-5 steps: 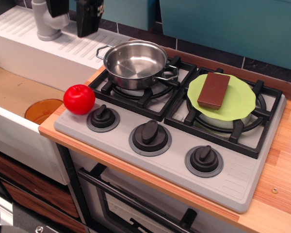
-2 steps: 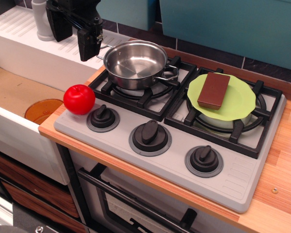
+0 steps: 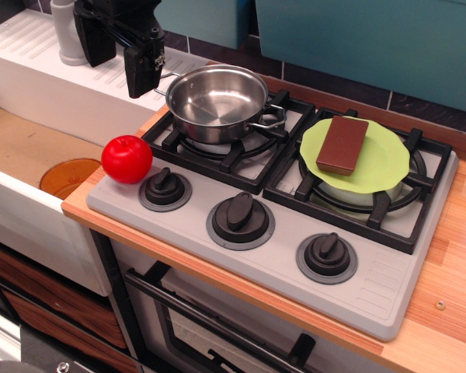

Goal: Put chocolate on plate and apple in pot or pan on stove

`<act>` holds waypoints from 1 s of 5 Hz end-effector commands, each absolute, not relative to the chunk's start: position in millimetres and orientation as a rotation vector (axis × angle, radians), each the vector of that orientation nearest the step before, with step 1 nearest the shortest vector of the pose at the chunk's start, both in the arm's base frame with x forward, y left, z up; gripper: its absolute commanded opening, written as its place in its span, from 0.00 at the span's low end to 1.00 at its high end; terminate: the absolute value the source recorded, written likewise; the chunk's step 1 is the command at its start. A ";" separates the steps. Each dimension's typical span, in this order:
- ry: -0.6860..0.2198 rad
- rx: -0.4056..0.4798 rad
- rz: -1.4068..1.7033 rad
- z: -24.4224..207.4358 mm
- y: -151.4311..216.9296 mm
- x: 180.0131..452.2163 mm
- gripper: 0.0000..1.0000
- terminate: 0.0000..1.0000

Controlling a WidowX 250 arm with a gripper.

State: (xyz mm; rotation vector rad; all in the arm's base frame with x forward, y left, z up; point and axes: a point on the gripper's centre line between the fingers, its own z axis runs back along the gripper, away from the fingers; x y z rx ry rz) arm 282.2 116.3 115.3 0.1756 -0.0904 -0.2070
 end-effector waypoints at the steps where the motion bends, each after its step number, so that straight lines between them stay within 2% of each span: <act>1: -0.204 0.203 -0.155 85.0 105.2 281.8 1.00 0.00; 3: -0.247 0.231 -0.156 64.8 110.6 270.9 1.00 0.00; 5: -0.260 0.219 -0.153 48.5 114.7 269.0 1.00 0.00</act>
